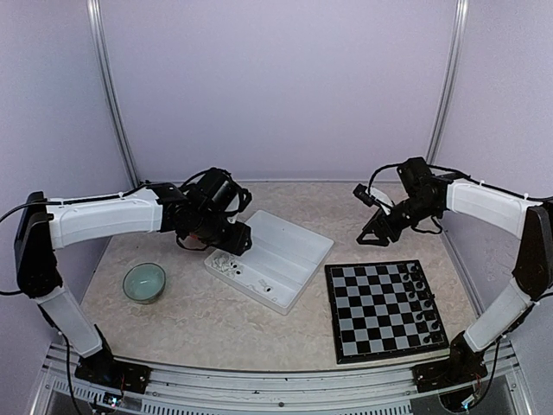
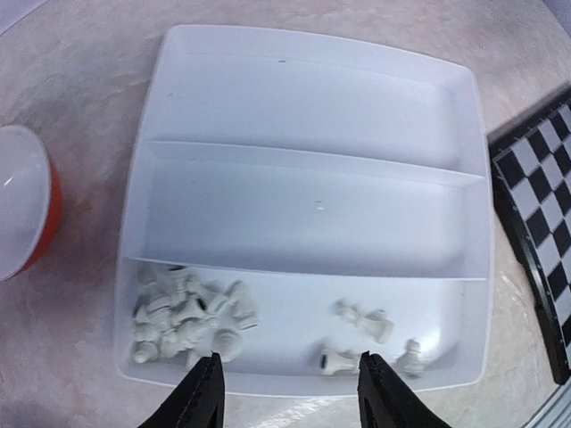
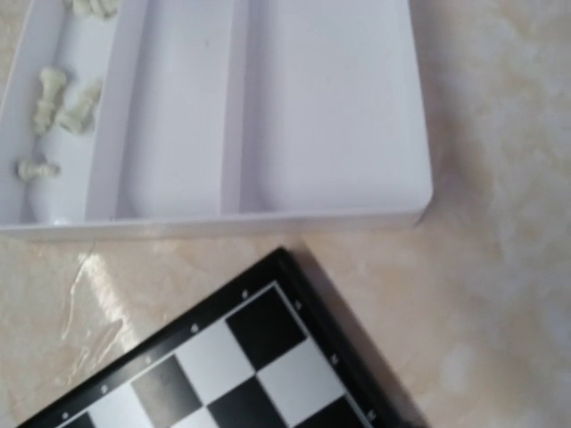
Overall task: Set up the chess pieces on the board
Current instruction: Pick up the bishop from the storage box.
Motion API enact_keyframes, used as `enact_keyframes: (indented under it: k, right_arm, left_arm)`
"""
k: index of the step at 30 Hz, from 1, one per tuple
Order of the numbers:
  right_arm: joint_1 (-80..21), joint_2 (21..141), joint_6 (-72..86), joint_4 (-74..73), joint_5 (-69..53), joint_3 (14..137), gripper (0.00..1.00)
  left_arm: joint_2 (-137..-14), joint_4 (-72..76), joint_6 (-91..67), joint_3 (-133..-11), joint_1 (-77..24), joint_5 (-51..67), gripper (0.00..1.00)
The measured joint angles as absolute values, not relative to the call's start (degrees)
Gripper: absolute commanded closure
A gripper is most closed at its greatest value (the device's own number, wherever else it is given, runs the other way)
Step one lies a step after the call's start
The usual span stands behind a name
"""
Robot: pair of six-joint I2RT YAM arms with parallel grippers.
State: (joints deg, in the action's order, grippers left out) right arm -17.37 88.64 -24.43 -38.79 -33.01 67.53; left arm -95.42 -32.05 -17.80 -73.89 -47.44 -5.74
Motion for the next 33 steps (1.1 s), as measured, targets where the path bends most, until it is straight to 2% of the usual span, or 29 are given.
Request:
enact_keyframes:
  k: [6, 16, 33]
  right_arm:
    - [-17.37, 88.62, -24.49, -36.38, -34.04, 67.53, 0.51]
    - [-17.37, 88.62, -24.49, -35.18, -34.76, 65.28, 0.51]
    - [-17.37, 88.62, -24.49, -34.33, -34.92, 63.86, 0.52]
  left_arm:
    - [-96.18, -36.36, -18.06, -73.87, -42.39, -6.72, 0.61]
    - [-101.91, -40.64, -17.93, -74.00, -42.41, -6.46, 0.64]
    - [-107.57, -39.16, -17.43, -74.08, -41.54, -4.71, 0.78]
